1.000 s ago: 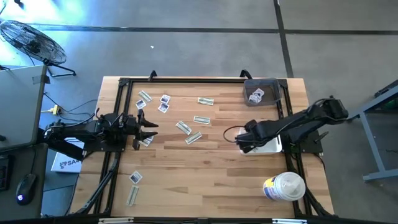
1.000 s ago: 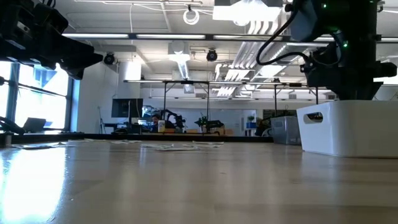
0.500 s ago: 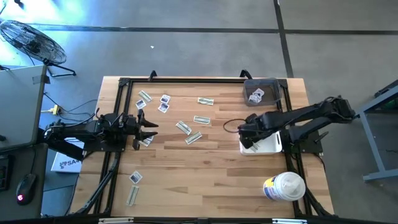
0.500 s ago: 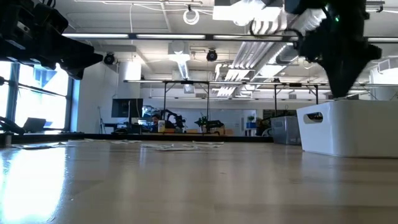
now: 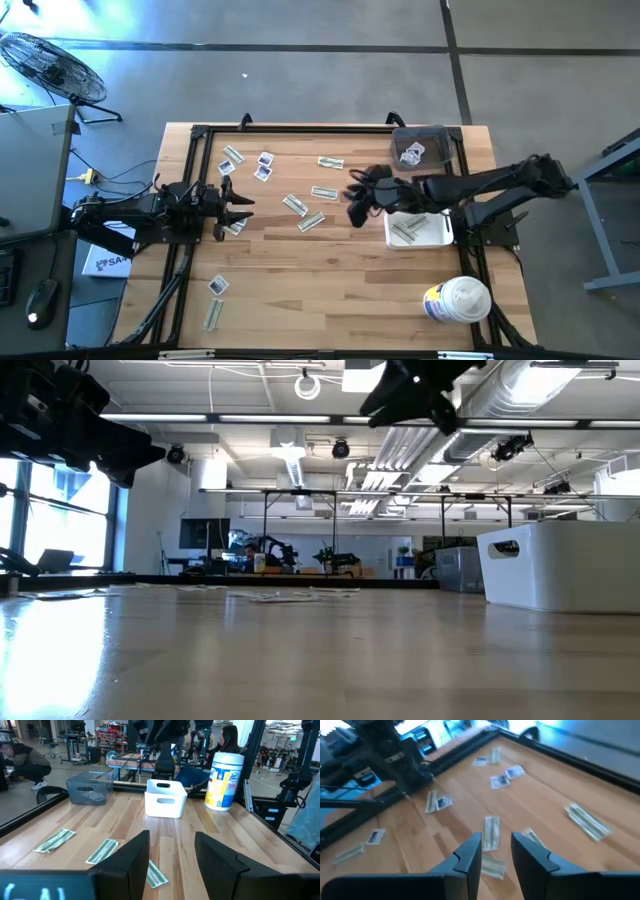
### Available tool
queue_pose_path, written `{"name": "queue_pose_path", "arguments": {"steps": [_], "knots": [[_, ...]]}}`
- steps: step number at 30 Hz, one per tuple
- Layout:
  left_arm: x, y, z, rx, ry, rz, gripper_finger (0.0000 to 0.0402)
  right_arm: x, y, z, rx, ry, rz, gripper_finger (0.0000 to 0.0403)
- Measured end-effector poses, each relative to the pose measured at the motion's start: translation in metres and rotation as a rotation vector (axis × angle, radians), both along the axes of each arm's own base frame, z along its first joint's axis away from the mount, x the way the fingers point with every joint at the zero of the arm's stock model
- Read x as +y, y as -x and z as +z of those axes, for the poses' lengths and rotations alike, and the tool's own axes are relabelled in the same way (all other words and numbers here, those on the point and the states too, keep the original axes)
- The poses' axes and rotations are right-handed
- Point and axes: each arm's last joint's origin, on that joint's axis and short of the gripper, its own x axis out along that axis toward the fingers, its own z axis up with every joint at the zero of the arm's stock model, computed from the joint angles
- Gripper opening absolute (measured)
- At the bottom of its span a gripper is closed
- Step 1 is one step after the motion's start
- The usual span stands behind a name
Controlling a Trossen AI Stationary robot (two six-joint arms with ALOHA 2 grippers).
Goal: Pick & Place First Aid Supplies
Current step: Put the bandage into the white bin
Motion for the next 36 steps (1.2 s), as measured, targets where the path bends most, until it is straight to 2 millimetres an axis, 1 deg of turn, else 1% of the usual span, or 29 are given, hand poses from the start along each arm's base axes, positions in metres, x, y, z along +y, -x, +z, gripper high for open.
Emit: {"name": "queue_pose_path", "arguments": {"steps": [3,7,11,14,17,20,24,26,30,36], "knots": [[0.000,0.000,0.000,0.000,0.000,0.000,0.0156,0.000,-0.017,-0.020,0.025,0.059,0.042,0.0099],[0.000,0.000,0.000,0.000,0.000,0.000,0.0156,0.003,-0.039,-0.059,0.134,0.074,0.068,0.0099],[0.000,0.000,0.000,0.000,0.000,0.000,0.0156,0.001,-0.058,-0.095,0.187,0.048,0.084,0.0099],[0.000,0.000,0.000,0.000,0.000,0.000,0.0156,-0.004,-0.067,-0.120,0.230,0.025,0.058,0.0099],[0.000,0.000,0.000,0.000,0.000,0.000,0.0156,-0.011,-0.071,-0.138,0.267,0.021,0.002,0.0099],[0.000,0.000,0.000,0.000,0.000,0.000,0.0156,-0.014,-0.079,-0.149,0.296,0.008,-0.015,0.0099],[0.000,0.000,0.000,0.000,0.000,0.000,0.0156,-0.013,-0.097,-0.152,0.297,-0.010,-0.002,0.0098],[0.000,0.000,0.000,0.000,0.000,0.000,0.0156,-0.014,-0.102,-0.156,0.325,-0.028,-0.018,0.0098],[0.000,0.000,0.000,0.000,0.000,0.000,0.0156,-0.019,-0.106,-0.164,0.390,-0.052,-0.054,0.0098],[0.000,0.000,0.000,0.000,0.000,0.000,0.0156,-0.019,-0.106,-0.168,0.400,-0.078,-0.047,0.0098]]}}
